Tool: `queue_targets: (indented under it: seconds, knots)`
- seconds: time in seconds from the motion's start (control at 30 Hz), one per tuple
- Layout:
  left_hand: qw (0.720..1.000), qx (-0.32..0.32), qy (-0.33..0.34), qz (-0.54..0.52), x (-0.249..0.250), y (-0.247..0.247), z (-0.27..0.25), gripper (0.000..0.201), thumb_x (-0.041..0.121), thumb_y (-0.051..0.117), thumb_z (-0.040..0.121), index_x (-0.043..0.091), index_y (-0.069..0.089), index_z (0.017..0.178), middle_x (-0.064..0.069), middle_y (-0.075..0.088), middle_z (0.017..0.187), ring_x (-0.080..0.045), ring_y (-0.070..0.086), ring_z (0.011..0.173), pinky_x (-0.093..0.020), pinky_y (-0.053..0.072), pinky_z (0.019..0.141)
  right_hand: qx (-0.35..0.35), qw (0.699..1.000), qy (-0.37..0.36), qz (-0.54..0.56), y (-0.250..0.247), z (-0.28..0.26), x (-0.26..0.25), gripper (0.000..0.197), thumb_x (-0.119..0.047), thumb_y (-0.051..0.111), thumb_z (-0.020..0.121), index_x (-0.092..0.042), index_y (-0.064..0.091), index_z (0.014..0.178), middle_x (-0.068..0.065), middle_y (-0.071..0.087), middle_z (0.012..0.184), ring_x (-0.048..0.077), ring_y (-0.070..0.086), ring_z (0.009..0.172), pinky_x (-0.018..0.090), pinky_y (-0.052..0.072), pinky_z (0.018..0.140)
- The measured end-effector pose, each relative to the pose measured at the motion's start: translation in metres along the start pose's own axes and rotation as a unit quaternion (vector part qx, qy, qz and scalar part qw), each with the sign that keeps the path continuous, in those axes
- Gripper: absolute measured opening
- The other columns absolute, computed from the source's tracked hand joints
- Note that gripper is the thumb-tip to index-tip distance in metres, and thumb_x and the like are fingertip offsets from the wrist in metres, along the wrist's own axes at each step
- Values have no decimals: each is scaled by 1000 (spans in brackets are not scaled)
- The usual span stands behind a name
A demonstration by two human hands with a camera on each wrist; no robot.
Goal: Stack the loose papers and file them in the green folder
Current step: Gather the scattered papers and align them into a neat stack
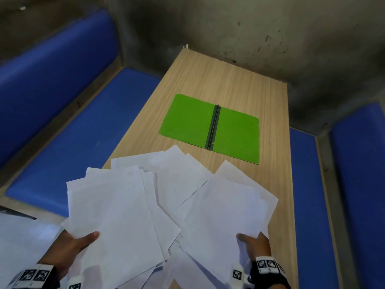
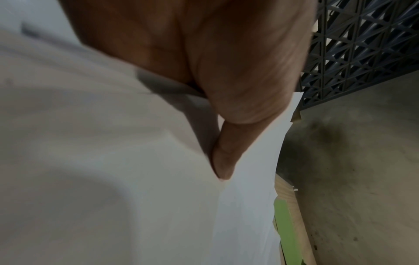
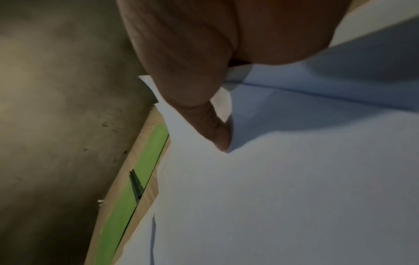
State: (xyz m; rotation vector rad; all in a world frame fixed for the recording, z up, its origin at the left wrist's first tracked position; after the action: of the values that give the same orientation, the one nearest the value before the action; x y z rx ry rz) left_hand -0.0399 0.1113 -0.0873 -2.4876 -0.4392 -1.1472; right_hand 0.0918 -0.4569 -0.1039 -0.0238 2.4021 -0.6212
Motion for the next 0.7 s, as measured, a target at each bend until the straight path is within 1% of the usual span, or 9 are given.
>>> queue_targets:
  seconds: [0.07,0.13,0.27,0.37,0.47,0.5,0.57,0.6,0.7]
  knots:
    - [1000,-7,15,9,9,6,-3,58,-1,74,82,11,53,135,-8,67,116,-30,60,110,-41,41,96,3,1000,-27,-16,-22,-13,-6,57,-3,82,68,4,59,119,22,65,119,36,62,108,45,46,100]
    - [999,-11,29,21,14,12,-4,59,-2,74,82,10,52,136,-10,67,117,-28,61,108,-40,42,95,11,999,-40,16,-44,-30,-7,40,8,75,71,-2,66,109,21,67,111,31,62,97,41,46,94]
    - [998,-29,25,51,13,28,4,63,9,82,78,10,54,134,-9,70,115,-27,64,103,-43,45,94,-46,977,-69,197,-60,-55,-11,52,23,55,78,-8,57,120,14,63,116,19,66,88,30,56,73]
    - [997,-60,9,43,12,48,8,76,26,85,62,13,56,132,-7,72,115,-29,66,107,-48,47,98,-56,952,-79,290,-69,-59,-10,60,20,56,77,2,48,134,20,57,130,29,61,110,20,58,65]
    - [996,-85,-6,-2,8,72,6,76,20,87,63,18,54,132,-6,72,115,-29,66,107,-47,49,95,-41,939,-74,333,-63,-56,-2,56,18,55,83,1,47,136,18,60,127,21,71,86,22,59,63]
    - [995,-98,-17,-20,4,82,5,77,19,89,63,18,54,132,-7,72,116,-29,67,107,-48,50,95,-46,939,-68,334,-53,-56,2,56,12,64,80,-2,51,133,17,66,120,20,73,82,26,60,63]
    - [991,-117,-32,-59,-3,101,1,84,27,92,55,17,56,131,-9,73,117,-32,69,107,-55,50,97,-79,947,-43,309,-25,-57,12,81,-11,92,49,-3,59,123,15,72,107,31,71,90,37,61,70]
    - [990,-116,-32,-80,-8,110,-2,88,29,92,50,15,58,129,-11,73,117,-33,69,107,-57,50,97,-93,951,-34,291,-9,-60,17,91,-16,95,34,-2,63,118,17,72,105,35,69,94,42,60,75]
    - [988,-112,-8,-105,-7,135,-15,81,26,88,55,7,59,128,-10,74,116,-31,68,110,-56,47,103,-83,970,-40,225,31,-69,33,89,-20,92,22,1,68,104,15,75,93,33,70,86,45,59,78]
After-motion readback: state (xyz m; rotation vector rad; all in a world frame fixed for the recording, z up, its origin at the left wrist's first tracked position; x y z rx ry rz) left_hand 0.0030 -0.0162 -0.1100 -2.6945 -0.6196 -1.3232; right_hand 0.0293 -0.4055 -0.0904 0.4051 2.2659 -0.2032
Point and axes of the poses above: each hand's wrist, its own z-axis towards the middle knuckle, its own y-axis out of the palm, x = y × z, the point moved 9 cm from there along z, towards the middle knuckle
